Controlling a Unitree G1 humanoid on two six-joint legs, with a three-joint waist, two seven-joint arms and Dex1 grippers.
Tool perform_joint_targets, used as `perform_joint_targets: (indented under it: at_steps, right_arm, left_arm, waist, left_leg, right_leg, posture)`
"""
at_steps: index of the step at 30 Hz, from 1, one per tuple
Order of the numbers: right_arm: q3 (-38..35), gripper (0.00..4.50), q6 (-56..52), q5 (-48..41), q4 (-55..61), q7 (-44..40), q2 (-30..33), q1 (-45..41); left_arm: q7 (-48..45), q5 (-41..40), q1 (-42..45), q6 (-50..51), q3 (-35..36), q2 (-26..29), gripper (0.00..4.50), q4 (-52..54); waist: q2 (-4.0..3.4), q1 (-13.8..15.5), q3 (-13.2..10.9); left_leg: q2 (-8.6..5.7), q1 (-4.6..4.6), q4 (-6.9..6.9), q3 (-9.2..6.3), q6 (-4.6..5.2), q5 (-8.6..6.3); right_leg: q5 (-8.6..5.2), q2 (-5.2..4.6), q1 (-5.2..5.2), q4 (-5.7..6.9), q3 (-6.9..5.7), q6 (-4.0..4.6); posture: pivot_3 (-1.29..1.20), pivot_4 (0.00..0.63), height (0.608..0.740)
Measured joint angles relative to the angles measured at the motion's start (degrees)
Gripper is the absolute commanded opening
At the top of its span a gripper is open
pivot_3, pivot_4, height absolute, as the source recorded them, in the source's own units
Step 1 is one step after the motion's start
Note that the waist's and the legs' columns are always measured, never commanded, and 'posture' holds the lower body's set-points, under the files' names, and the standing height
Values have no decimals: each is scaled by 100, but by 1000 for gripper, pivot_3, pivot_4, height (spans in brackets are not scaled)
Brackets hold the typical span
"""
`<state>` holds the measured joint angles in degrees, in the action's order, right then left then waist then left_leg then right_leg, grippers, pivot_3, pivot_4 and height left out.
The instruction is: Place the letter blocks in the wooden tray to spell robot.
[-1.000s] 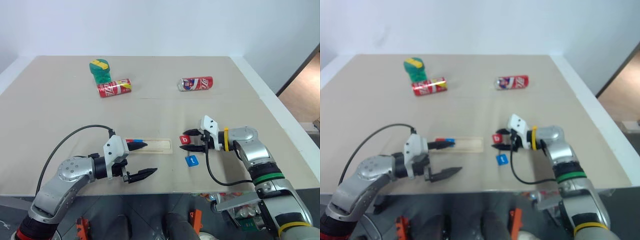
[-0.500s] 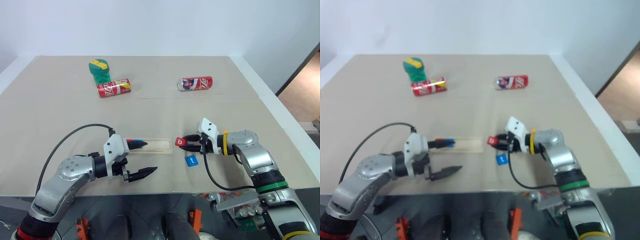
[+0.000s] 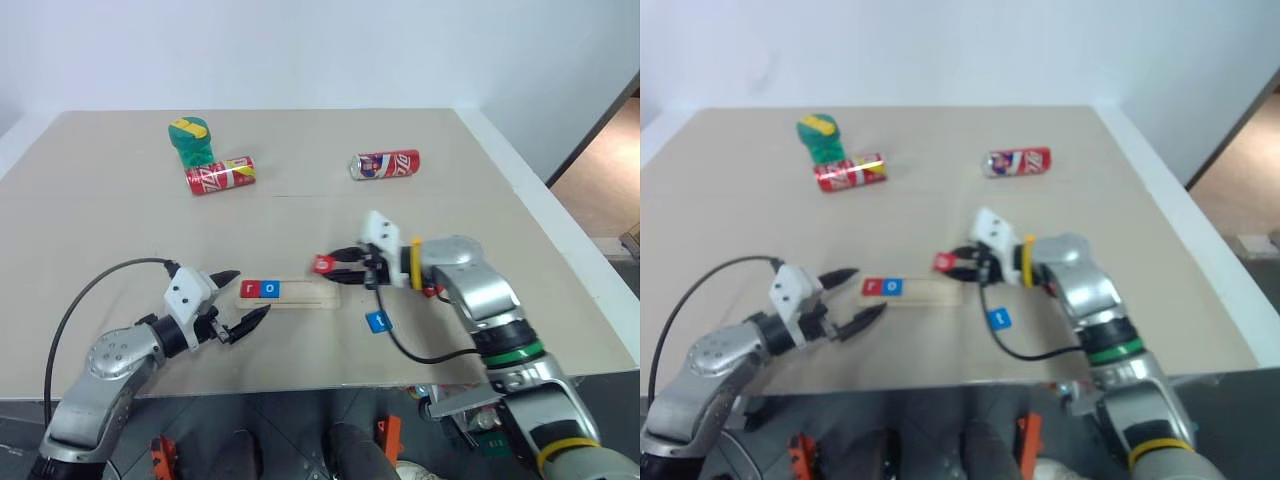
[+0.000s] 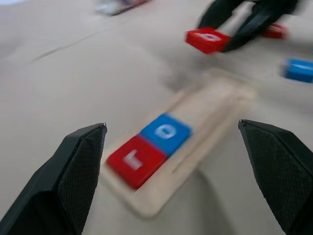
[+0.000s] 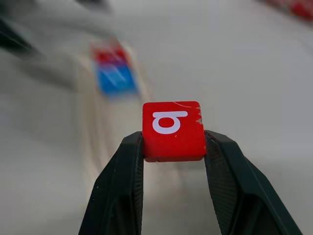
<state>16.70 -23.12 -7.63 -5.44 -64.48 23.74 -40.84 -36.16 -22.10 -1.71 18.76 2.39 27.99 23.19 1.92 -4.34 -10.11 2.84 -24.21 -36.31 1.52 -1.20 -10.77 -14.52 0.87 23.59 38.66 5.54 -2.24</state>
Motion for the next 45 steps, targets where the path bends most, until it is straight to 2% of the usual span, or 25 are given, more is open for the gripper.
perform_joint_targets:
  at_steps: [2,7,16,45]
  right_arm:
    - [328,1232,115,82,-24,-42,-179,-49]
    - [581,1232,286,252,-503,-52,-275,-145]
    - [594,1232,503,355,-930,-124,-352,-303]
    - [577,1232,622,463,-1222,-54,-229,-300]
  left_arm:
    - [178,-22,-34,80,0,-68,4500,55]
    - [331,-22,-74,167,-2,-68,4500,214]
    - [432,-24,-198,179,21,-15,4500,287]
    - [185,-60,-192,175,-40,-11,4500,481]
  waist:
    - [2,75,-1]
    - [1,152,-1]
    - [1,154,-1]
    - [1,155,-1]
  left_leg:
    - [-9,-8,-1,-13,-1,0]
    - [-19,-9,-6,8,-1,0]
    - [-10,-6,-5,2,-1,0]
    - [-10,-6,-5,5,-2,0]
  right_leg:
    - [-7,-9,0,6,-14,4]
    - [-4,-29,1,3,4,-2]
    - [-8,-13,9,16,-12,11]
    - [-8,-13,12,19,-9,11]
  posture:
    - [0,150,740]
    - [0,150,740]
    - [0,150,740]
    - [0,150,740]
